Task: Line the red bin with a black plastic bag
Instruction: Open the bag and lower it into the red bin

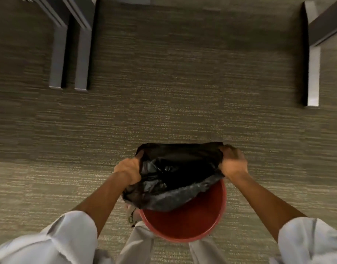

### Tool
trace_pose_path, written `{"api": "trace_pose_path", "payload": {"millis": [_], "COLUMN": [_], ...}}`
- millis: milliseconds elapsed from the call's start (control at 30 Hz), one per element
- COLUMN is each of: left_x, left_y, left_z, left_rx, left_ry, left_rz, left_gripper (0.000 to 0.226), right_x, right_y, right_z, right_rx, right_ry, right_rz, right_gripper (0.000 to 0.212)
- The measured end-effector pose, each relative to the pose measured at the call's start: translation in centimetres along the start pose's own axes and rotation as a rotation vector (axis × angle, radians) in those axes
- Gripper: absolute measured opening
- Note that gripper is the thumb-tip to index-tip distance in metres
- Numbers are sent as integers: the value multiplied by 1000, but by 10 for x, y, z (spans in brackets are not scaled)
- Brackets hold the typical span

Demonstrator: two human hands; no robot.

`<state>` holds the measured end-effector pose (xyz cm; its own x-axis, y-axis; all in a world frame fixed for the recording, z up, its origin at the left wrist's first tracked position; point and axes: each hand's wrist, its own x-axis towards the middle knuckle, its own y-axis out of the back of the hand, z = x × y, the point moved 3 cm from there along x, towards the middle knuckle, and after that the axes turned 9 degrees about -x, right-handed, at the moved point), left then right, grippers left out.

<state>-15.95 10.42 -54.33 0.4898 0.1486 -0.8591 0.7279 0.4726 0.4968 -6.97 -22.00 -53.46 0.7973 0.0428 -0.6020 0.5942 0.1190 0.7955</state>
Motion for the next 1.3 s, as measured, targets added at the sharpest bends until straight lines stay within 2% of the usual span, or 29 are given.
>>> {"api": "trace_pose_path", "payload": {"millis": [67,133,267,333,533,600,667,733,800,900,967,1067,1167,1233,1300], "left_x": [6,8,1,-6,-37,-47,-58,-70,-82,-93,-101,-107,-108,-108,-108], "left_y": [-7,-15,-32,-40,-76,-90,-101,-111,-122,-133,-135,-140,-144,-142,-142], "left_z": [-3,-8,-19,-23,-46,-57,-67,-73,-76,-74,-69,-64,-63,-61,-59], "left_rx": [93,136,72,-6,-512,-658,-831,-1166,-1532,-1906,-2050,-2089,-1979,-1853,-1757], "left_ry": [8,10,4,-7,64,98,145,247,345,326,273,292,315,310,323], "left_rz": [-44,-87,-145,-148,-173,-125,4,139,190,134,75,30,4,-10,-16], "left_gripper": [59,57,60,62,68,62,48,43,42,38,35,22,25,20,16], "right_x": [-3,-6,-23,-36,-82,-96,-105,-113,-120,-133,-140,-150,-158,-161,-165], "right_y": [-13,-23,-40,-48,-65,-74,-84,-96,-105,-115,-122,-132,-134,-133,-131], "right_z": [10,19,34,38,38,38,39,41,45,50,50,47,47,46,42], "right_rx": [-121,-131,-46,39,295,296,340,469,570,691,856,1301,1758,1953,2033], "right_ry": [8,-33,-48,-49,-67,-90,-131,-203,-303,-438,-536,-626,-698,-661,-573], "right_rz": [-14,-51,-184,-217,-253,-251,-251,-259,-208,-110,-79,-86,-113,-149,-223], "right_gripper": [46,34,44,40,35,32,31,32,28,21,19,24,26,23,22]}}
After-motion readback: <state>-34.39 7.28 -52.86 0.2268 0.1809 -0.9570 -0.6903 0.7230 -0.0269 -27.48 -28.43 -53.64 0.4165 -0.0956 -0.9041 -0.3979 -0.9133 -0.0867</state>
